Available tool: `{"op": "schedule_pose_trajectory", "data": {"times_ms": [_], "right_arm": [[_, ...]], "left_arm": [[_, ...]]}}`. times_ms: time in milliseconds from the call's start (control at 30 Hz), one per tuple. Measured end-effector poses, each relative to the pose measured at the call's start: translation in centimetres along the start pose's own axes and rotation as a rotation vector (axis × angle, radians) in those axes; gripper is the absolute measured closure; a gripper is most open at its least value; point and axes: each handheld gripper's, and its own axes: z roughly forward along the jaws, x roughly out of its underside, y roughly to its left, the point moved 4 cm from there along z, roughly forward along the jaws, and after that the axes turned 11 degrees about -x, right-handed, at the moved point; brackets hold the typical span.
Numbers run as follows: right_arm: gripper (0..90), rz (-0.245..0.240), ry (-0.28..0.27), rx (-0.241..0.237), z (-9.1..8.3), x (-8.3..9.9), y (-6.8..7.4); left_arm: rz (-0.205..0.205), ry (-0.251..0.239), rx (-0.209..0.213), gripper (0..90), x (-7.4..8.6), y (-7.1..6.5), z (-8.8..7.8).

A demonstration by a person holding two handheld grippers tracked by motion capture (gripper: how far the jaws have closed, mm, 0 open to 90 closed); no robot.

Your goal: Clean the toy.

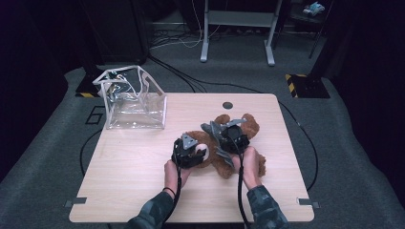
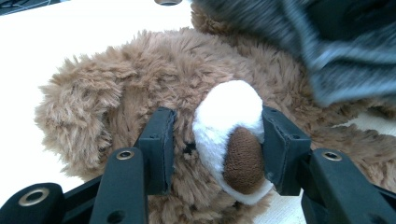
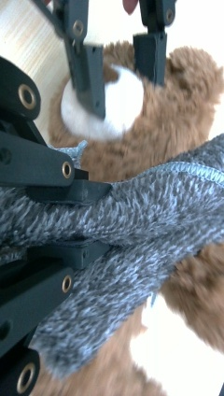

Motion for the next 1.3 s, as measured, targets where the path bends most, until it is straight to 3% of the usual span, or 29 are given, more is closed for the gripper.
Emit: {"op": "schedule_pose_trajectory", "data": {"times_ms": [133,300,333,433,500,633,667,700,867,967,1100,1300], "right_arm": [[76.3,0.044,-0.028,0.029,-1.4,0.5,-2.0],[76.2,0.086,-0.026,0.106,-2.2,1.7,-4.8],[76.2,0.110,-0.024,0.107,-2.2,2.1,-5.2],[76.1,0.122,-0.013,0.118,-2.3,2.7,-6.1],[76.2,0.137,-0.022,0.104,-2.7,2.7,-5.7],[76.1,0.102,-0.061,0.057,-3.3,2.2,-3.6],[76.1,0.102,-0.061,0.057,-3.3,2.2,-3.6],[76.1,0.072,-0.072,0.018,-3.1,1.9,-2.0],[76.1,-0.022,-0.035,-0.061,-1.2,1.7,2.2],[75.9,-0.057,0.001,-0.082,0.6,1.9,3.7],[76.1,-0.057,0.025,-0.070,1.8,2.4,3.9],[76.4,0.003,-0.002,-0.060,0.1,3.0,1.4]], "left_arm": [[0.001,-0.001,-0.001,50.8,0.0,0.0,0.0],[-0.003,0.001,0.002,50.7,0.0,0.0,0.0],[-0.005,0.001,0.002,50.6,0.0,0.0,0.0],[-0.007,0.001,0.002,50.5,0.0,0.0,0.0],[-0.008,0.000,0.003,50.5,0.0,0.0,0.1],[-0.008,0.001,0.005,50.4,0.0,0.1,0.1],[-0.008,0.001,0.005,50.5,0.0,0.1,0.1],[-0.007,0.001,0.004,50.4,0.0,0.1,0.1],[-0.007,0.002,0.003,50.4,0.0,0.1,0.1],[-0.006,0.005,0.007,50.4,0.0,0.1,0.1],[-0.003,0.007,0.011,50.4,0.0,0.2,0.0],[-0.005,0.004,0.016,50.4,0.0,0.2,0.1]]}}
